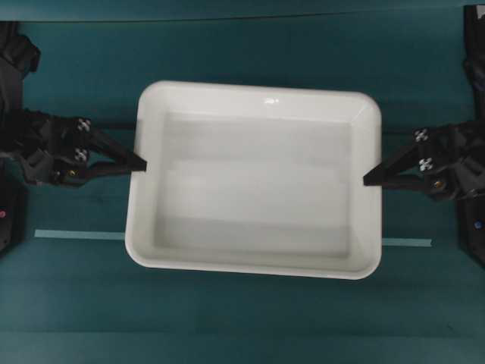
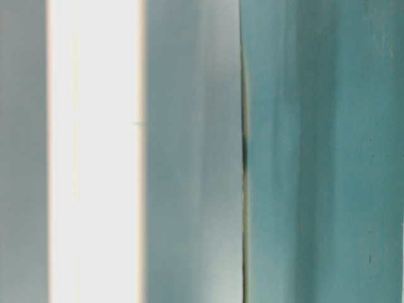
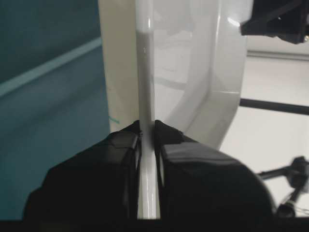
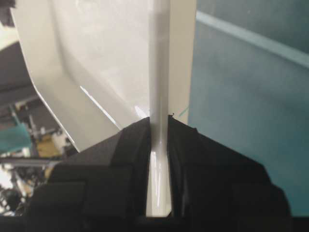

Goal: Lift the white case with both hands.
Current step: 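Lower the held tray back down onto the table with both grippers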

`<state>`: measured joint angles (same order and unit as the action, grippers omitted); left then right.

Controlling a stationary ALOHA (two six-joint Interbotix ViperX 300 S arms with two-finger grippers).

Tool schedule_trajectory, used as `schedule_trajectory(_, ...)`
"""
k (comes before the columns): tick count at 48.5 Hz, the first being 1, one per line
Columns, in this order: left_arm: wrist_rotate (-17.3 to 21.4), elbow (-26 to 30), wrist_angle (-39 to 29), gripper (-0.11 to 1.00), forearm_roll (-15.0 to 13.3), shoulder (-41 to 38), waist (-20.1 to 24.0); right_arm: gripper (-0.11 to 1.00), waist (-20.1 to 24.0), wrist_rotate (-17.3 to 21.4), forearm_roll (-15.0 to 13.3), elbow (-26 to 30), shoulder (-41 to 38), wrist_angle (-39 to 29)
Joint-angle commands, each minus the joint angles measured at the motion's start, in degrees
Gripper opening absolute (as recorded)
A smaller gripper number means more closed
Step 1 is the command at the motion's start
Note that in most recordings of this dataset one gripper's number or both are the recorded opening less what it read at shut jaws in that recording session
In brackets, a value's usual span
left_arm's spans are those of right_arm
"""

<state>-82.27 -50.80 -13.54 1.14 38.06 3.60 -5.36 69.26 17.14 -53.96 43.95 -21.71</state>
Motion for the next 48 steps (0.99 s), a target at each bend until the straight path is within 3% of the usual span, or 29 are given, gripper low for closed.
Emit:
schedule_trajectory(1,0.1,-1.1,0.6,0.06,0.2,-1.9,0.2,0.11,0.4,-0.2,0.2,-1.4,-1.8,2.6)
schedule_trajectory(23,0.0,-9.1,4.7,0.06,0.2,-9.9,0.3,0.11,2.0,-2.5,0.2,-5.7,-11.4,7.0)
schedule_trajectory(48,0.0,-12.0,4.9,0.06,0.2,-16.1,0.4,0.11,2.7,-2.9,-0.1,-8.4,-21.1,11.1)
